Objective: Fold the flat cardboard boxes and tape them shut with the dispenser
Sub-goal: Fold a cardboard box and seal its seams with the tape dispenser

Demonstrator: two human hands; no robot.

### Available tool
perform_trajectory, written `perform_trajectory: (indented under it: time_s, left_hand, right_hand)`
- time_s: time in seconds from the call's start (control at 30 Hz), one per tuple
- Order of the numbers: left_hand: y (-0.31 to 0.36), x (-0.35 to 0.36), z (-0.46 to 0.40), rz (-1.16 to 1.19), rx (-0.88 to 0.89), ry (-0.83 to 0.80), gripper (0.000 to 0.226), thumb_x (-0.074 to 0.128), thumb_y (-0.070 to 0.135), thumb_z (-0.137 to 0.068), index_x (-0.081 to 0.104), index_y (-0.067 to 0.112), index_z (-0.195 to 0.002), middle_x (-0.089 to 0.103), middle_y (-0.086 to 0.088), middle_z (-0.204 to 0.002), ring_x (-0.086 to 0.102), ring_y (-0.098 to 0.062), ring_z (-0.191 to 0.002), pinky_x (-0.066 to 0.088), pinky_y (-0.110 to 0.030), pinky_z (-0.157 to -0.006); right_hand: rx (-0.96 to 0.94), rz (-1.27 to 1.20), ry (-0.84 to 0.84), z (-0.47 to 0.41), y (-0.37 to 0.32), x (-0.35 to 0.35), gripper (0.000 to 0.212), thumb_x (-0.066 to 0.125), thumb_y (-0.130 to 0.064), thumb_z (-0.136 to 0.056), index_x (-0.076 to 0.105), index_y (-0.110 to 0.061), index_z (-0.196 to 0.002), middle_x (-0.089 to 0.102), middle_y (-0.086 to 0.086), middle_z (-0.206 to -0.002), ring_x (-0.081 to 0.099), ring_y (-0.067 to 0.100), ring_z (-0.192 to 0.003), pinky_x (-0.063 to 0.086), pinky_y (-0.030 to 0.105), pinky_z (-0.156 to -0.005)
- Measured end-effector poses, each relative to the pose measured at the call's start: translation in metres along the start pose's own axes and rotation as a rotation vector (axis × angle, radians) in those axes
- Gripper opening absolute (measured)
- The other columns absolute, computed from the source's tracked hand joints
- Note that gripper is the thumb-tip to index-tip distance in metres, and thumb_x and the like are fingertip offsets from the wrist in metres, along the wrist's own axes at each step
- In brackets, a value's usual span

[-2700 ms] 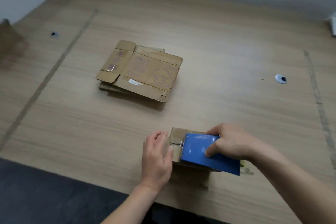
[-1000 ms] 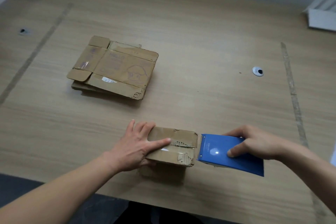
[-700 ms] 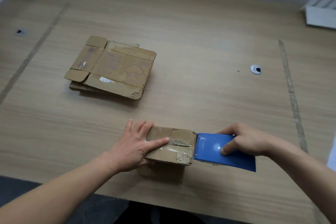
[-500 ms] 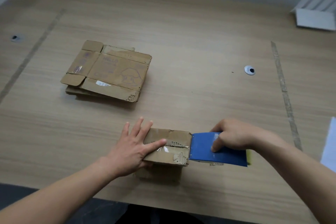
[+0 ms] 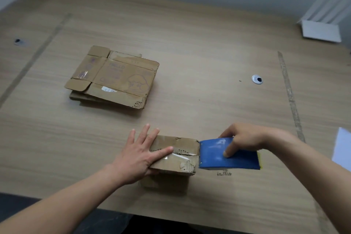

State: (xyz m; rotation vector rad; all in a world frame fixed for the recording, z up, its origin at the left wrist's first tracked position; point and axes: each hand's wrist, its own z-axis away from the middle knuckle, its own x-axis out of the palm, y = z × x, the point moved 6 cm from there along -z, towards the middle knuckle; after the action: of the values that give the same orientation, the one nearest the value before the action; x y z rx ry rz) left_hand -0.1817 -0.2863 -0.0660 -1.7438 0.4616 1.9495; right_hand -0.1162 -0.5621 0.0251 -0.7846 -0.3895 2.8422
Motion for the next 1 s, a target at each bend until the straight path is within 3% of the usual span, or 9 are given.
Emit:
perform_trajectory:
  time_s: [0.17,0.33,0.5,0.67,0.87,1.0]
  left_hand:
    - [-0.001,0.003,0.0,-0.008,-0.004,-0.042,0.079,0.03,0.08,-0.075,0.024,0.052,-0.149,0.035,-0.022,-0.148,0.027,-0.049,-0.139,0.038,-0.071,-0.096]
    - [0.002,0.001,0.001,-0.027,0.011,-0.032,0.087,0.049,0.082,-0.072,0.021,0.052,-0.149,0.033,-0.021,-0.148,0.027,-0.048,-0.14,0.035,-0.069,-0.098]
    - [0.002,-0.001,0.002,-0.019,-0.004,-0.049,0.087,0.053,0.081,-0.072,0.023,0.052,-0.149,0.034,-0.021,-0.148,0.03,-0.048,-0.14,0.036,-0.071,-0.098]
    - [0.001,0.0,0.001,-0.012,-0.014,-0.043,0.09,0.058,0.081,-0.071,0.023,0.052,-0.149,0.034,-0.02,-0.148,0.028,-0.048,-0.14,0.038,-0.07,-0.097]
    - [0.001,0.001,0.001,-0.003,-0.022,-0.048,0.09,0.056,0.082,-0.071,0.021,0.053,-0.149,0.032,-0.02,-0.149,0.027,-0.048,-0.141,0.036,-0.07,-0.098]
    - [0.001,0.0,0.001,0.006,-0.022,-0.035,0.087,0.051,0.082,-0.074,0.018,0.053,-0.15,0.029,-0.019,-0.15,0.018,-0.046,-0.141,0.035,-0.07,-0.098]
  right_hand:
    - [-0.092,-0.209,-0.057,0.006,0.037,0.013,0.054,0.076,-0.032,-0.064,0.072,-0.042,-0.118,0.078,-0.012,-0.101,0.072,0.009,-0.094,0.054,0.023,-0.082]
    - [-0.148,-0.287,-0.056,0.008,0.05,0.024,0.058,0.076,-0.032,-0.066,0.07,-0.042,-0.123,0.077,-0.007,-0.107,0.071,0.018,-0.101,0.055,0.033,-0.093]
    - [-0.179,-0.321,-0.059,0.011,0.055,0.024,0.059,0.078,-0.033,-0.065,0.071,-0.042,-0.122,0.076,-0.004,-0.109,0.071,0.02,-0.104,0.055,0.032,-0.093]
    - [-0.136,-0.279,-0.043,0.015,0.064,0.021,0.056,0.079,-0.035,-0.066,0.072,-0.045,-0.12,0.077,-0.004,-0.108,0.072,0.02,-0.102,0.056,0.036,-0.094]
    - [-0.008,-0.051,0.09,0.001,0.027,0.031,0.038,0.079,-0.033,-0.079,0.07,-0.049,-0.112,0.073,-0.019,-0.098,0.067,0.002,-0.09,0.053,0.023,-0.078]
    - [0.061,0.136,0.135,-0.003,-0.003,0.033,0.029,0.073,-0.04,-0.076,0.072,-0.037,-0.105,0.072,-0.012,-0.096,0.066,0.009,-0.09,0.057,0.033,-0.08]
